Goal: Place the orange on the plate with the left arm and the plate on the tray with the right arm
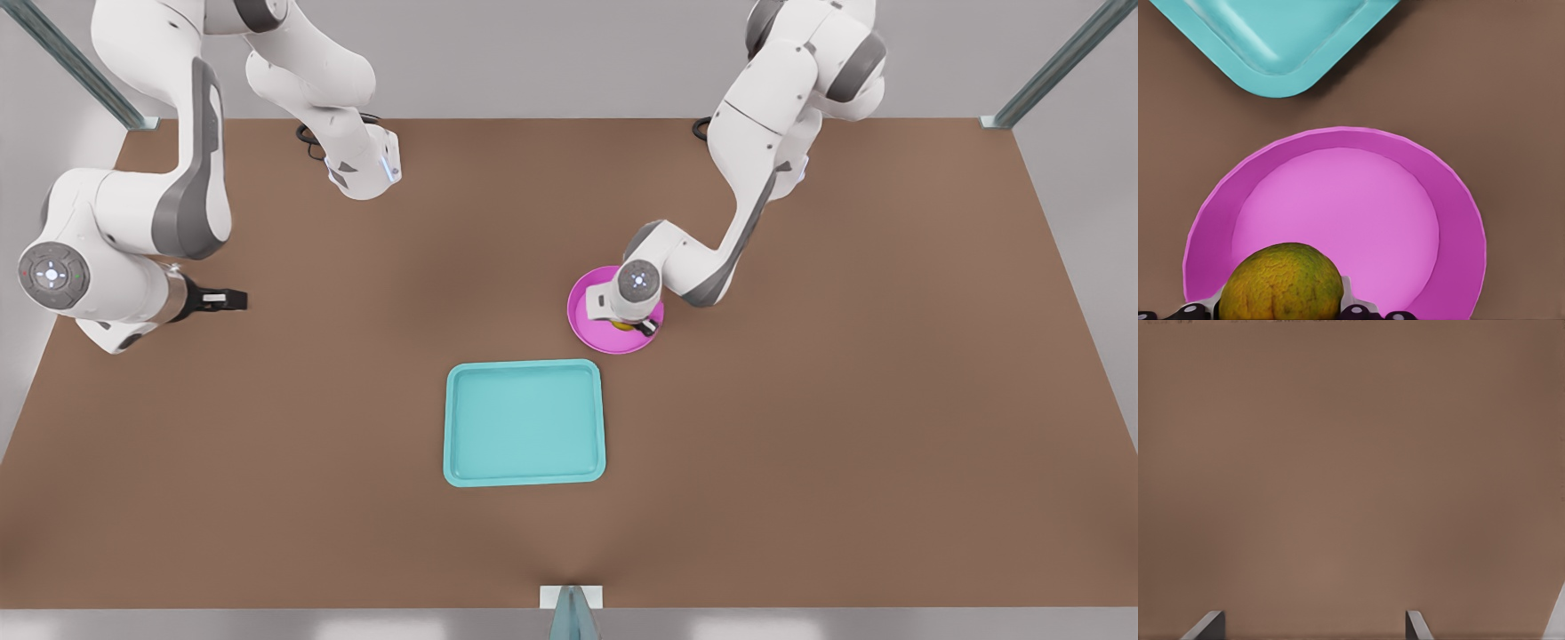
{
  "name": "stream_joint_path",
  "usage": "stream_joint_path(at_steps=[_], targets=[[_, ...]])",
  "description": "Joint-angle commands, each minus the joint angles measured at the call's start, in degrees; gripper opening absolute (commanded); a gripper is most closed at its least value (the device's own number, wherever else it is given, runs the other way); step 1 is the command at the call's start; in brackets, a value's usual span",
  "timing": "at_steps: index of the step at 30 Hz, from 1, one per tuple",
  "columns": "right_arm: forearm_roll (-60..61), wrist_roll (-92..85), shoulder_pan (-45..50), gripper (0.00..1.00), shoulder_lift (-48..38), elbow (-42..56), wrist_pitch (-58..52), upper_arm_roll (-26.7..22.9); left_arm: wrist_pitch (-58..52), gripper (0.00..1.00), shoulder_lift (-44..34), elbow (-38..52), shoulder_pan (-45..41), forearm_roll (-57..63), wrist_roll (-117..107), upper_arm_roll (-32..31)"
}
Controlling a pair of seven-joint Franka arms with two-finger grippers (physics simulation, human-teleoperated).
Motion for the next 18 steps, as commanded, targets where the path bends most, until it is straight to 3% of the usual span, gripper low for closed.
stream_joint_path(at_steps=[1, 4, 6, 7, 8, 10, 11, 13, 15, 16, 18], targets=[[0.12, -0.08, 0.04, 1.00, -0.03, -0.20, -0.33, -0.02, -4.07, 1.00, 1.27, 0.97, -0.10, -0.60, -43.99, -0.32], [0.56, 0.10, 0.48, 1.00, -0.12, -0.20, -0.50, 0.07, -7.41, 1.00, 0.83, 0.97, -0.28, -0.52, -43.82, -0.23], [6.79, 0.36, 1.97, 1.00, 1.54, -0.02, 0.20, 0.68, -30.58, 1.00, -9.00, 1.93, 0.07, 0.10, -34.44, 3.71], [10.66, 0.98, 5.04, 1.00, 3.22, -0.20, 1.95, 0.77, -48.08, 1.00, -18.58, 5.09, -0.02, 0.62, -20.02, 14.60], [10.84, 5.35, 9.26, 1.00, 4.88, -0.55, 3.01, 0.77, -58.35, 1.00, -19.56, 12.71, -0.02, 3.69, -8.88, 23.64], [14.62, 12.75, 16.38, 1.00, 6.82, -4.50, 9.77, 0.86, -62.08, 1.00, -15.79, 26.54, 0.60, 5.20, 9.52, 40.63], [17.17, 17.67, 19.55, 1.00, 7.08, -6.96, 13.73, 1.03, -61.29, 1.00, -9.64, 33.47, 2.96, 4.85, 9.36, 42.04], [22.44, 23.91, 22.45, 1.00, 8.58, -14.60, 29.27, 4.29, -59.62, 1.00, -9.36, 34.89, 12.37, -1.57, 9.80, 39.67], [24.28, 35.43, 29.22, 1.00, 14.11, -15.84, 42.55, 5.69, -46.37, 1.00, -15.24, 28.32, 31.79, 6.95, 0.83, 10.06], [28.94, 35.96, 31.24, 1.00, 16.49, -15.84, 47.83, 5.87, -38.97, 1.00, -18.24, 23.12, 34.70, 7.22, 1.01, 6.89], [32.72, 36.05, 33.70, 1.00, 16.67, -16.11, 51.08, 5.87, -45.65, 1.00, -15.70, 26.19, 34.26, 7.22, 0.48, 6.89]])
